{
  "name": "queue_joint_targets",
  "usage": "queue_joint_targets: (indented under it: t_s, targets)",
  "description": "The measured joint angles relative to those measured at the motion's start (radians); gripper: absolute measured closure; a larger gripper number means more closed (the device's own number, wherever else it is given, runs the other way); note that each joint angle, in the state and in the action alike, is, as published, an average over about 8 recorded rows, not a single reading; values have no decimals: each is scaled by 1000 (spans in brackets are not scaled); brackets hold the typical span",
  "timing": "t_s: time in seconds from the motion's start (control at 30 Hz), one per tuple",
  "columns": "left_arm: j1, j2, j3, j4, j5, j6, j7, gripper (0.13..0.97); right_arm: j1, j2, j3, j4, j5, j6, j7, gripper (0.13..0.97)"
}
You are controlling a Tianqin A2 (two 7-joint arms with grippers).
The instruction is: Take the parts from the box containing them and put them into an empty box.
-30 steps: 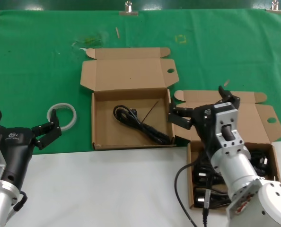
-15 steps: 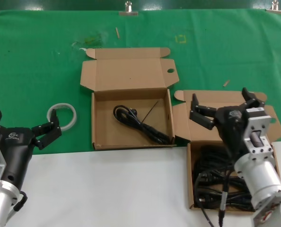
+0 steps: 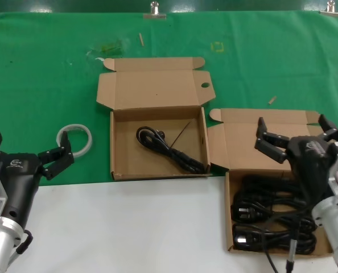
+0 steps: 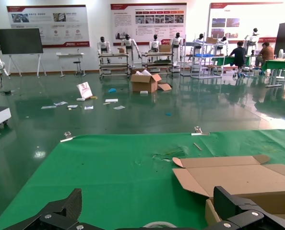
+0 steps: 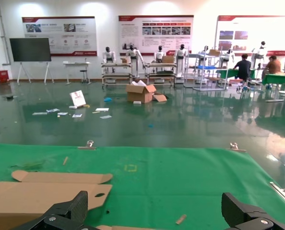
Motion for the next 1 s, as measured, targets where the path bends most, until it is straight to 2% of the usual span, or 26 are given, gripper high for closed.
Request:
queue_joint_targets:
  t_s: [0.2, 1.0]
  targets:
    - [0, 0, 0, 0, 0, 0, 0, 132, -15, 0, 25, 7, -29, -18, 34, 129]
    - [0, 0, 0, 0, 0, 0, 0, 132, -16, -1, 26, 8, -30, -19, 36, 129]
